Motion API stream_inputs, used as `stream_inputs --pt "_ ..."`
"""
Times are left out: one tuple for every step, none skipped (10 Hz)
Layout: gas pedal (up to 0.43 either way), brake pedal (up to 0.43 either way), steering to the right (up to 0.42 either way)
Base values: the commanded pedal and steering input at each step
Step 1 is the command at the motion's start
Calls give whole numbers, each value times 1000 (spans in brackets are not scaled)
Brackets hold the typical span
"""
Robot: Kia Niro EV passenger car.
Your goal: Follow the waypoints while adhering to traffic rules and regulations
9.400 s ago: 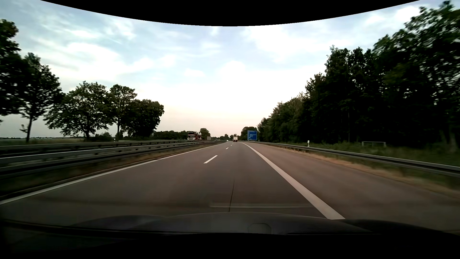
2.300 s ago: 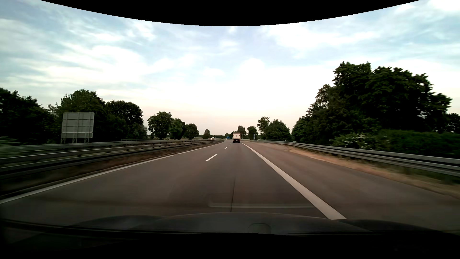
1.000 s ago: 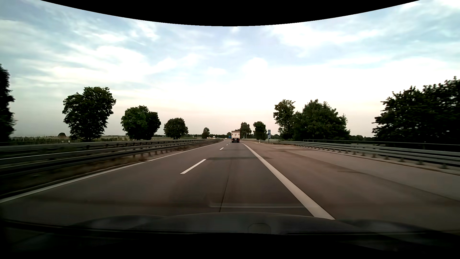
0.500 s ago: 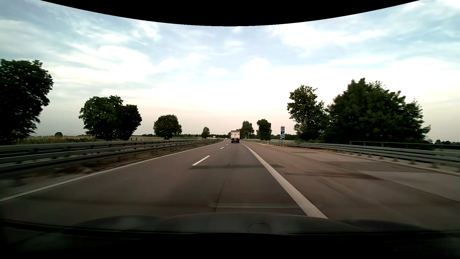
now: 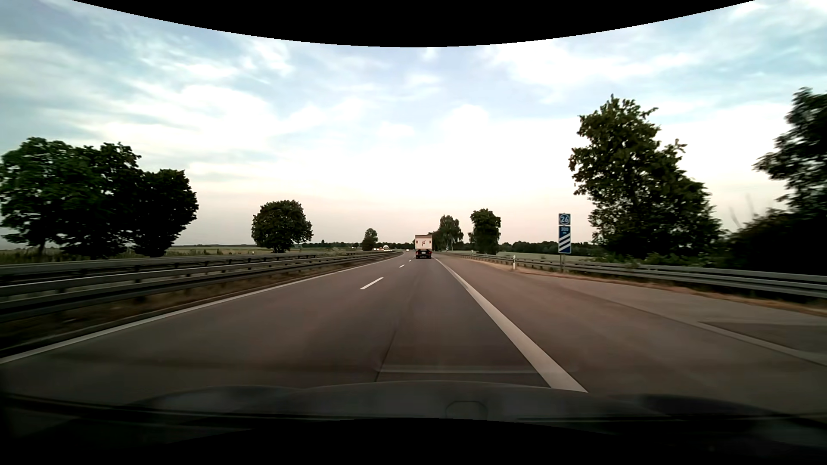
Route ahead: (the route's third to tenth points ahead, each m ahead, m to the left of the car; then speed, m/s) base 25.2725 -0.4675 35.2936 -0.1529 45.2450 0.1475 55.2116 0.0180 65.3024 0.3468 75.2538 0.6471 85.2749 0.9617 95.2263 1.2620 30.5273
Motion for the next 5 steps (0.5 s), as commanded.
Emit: stream_inputs --pt "0 37 -5" --pt "0 49 -5" --pt "0 55 -5" --pt "0 73 -5" --pt "0 85 -5"
